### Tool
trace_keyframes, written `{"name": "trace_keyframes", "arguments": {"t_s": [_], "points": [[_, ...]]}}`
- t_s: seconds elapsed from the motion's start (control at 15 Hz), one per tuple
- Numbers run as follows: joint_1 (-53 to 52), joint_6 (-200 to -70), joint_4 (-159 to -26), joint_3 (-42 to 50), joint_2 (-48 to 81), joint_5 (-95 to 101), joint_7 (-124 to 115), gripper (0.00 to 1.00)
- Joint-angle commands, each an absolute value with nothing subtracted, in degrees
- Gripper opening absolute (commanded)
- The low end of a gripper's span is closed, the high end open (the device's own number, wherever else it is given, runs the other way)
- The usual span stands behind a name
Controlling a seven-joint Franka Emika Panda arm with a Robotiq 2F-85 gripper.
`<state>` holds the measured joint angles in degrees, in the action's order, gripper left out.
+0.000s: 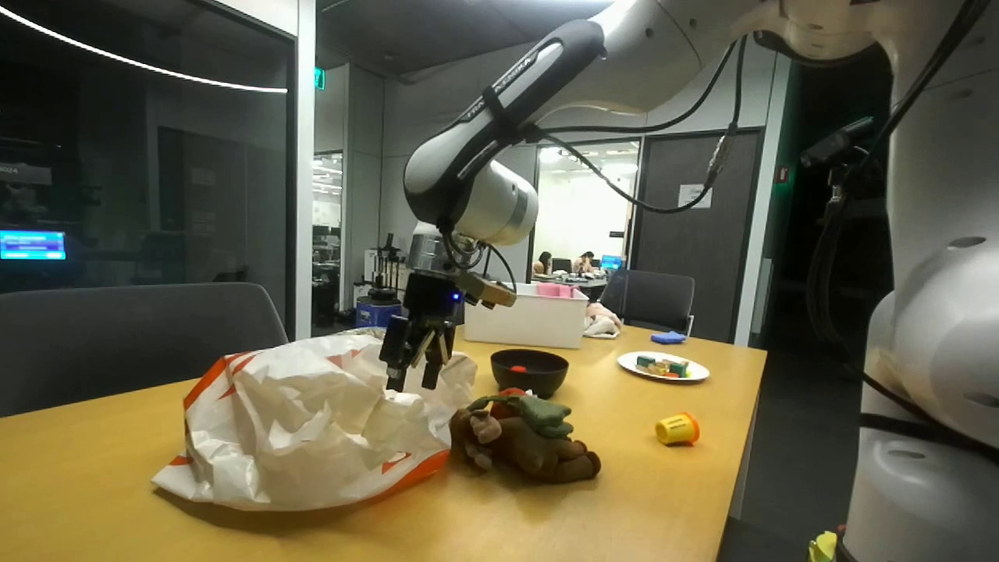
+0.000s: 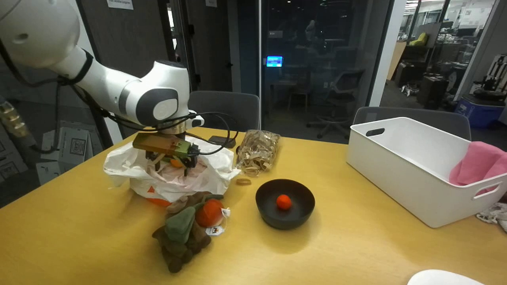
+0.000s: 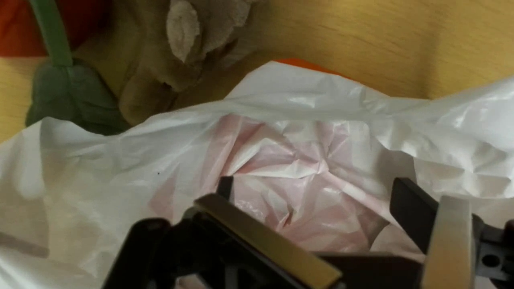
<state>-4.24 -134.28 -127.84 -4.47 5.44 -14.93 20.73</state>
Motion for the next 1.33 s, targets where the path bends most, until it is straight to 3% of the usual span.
{"name": "trace_keyframes", "arguments": {"t_s": [0.0,0.6,1.27], "points": [[-4.71,-138.69,-123.98,-7.02,10.61,-14.91,27.45,1.00],[-2.83,-153.58,-115.44,-15.13,21.50,-15.26,35.81,1.00],[3.56,-157.83,-109.02,-21.10,31.19,-14.57,47.77,1.00]]}}
